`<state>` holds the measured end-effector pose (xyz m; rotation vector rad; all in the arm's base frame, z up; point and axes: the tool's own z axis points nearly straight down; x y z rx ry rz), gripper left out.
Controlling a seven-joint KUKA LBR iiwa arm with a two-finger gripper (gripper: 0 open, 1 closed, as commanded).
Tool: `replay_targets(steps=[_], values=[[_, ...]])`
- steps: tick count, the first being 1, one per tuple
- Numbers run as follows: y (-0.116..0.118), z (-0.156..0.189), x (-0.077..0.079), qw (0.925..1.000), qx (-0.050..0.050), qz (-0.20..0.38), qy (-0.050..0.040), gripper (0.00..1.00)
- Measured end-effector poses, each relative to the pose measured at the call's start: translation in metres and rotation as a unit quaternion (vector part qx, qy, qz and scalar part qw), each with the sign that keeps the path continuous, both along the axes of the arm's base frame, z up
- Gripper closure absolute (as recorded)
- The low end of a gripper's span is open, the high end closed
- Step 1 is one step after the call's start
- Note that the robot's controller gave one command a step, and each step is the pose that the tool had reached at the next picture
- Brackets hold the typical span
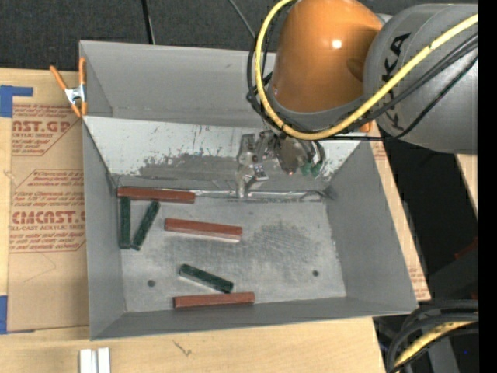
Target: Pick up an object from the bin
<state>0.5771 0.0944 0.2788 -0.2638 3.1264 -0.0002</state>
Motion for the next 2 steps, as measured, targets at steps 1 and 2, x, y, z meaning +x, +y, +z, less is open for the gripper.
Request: replay_targets(steps=[1,2], values=[[-0.0041,-0.127,-0.003,0.9998,0.0,-0.02,0.0054,0.0],[-0.0038,-0.1224,-0.0009,0.9998,0.001,-0.02,0.0013,0.0]])
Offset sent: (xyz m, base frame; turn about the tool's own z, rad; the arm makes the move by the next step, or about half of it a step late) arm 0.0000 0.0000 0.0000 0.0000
